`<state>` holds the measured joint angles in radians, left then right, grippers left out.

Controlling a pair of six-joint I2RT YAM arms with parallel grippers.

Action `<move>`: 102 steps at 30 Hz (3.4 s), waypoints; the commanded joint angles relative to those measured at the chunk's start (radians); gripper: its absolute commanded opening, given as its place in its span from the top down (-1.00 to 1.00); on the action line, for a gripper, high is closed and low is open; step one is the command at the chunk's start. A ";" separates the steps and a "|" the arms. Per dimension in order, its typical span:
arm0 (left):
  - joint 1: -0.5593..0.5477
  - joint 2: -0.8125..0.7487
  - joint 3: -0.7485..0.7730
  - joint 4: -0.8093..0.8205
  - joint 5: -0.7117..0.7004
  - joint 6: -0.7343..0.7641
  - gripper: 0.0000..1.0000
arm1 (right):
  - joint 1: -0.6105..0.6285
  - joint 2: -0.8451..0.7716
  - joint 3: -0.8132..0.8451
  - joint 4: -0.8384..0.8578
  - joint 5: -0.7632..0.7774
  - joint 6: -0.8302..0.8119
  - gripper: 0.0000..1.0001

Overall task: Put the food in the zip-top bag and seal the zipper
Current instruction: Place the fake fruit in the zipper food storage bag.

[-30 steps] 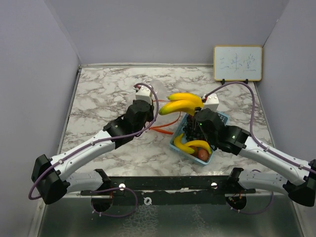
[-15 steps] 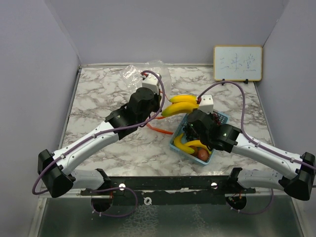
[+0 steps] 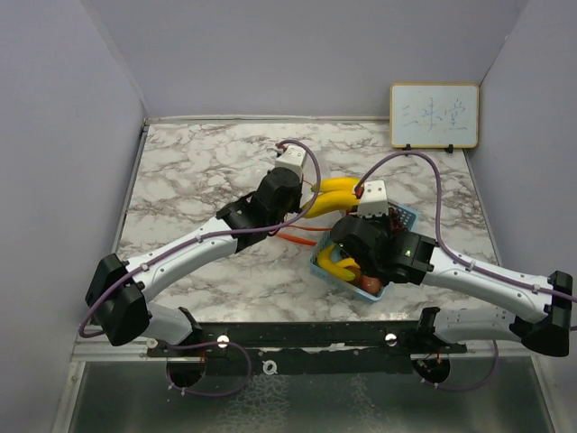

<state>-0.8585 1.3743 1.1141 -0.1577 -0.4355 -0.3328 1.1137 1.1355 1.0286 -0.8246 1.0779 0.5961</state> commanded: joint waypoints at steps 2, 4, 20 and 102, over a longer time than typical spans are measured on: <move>0.008 0.044 0.056 0.013 -0.060 0.047 1.00 | 0.063 -0.017 0.015 0.031 0.099 0.029 0.98; 0.016 0.058 0.087 0.002 -0.060 0.060 1.00 | 0.088 -0.004 0.030 -0.024 0.130 0.074 0.98; 0.080 0.074 0.074 0.015 -0.002 0.047 1.00 | 0.142 -0.100 0.032 0.307 0.113 -0.324 0.98; 0.074 -0.053 0.212 -0.066 0.442 -0.076 1.00 | 0.169 0.393 0.304 -0.584 0.381 0.800 0.98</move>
<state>-0.7654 1.3399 1.3128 -0.3012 -0.1230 -0.3733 1.2709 1.5356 1.3190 -1.4086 1.4025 1.3823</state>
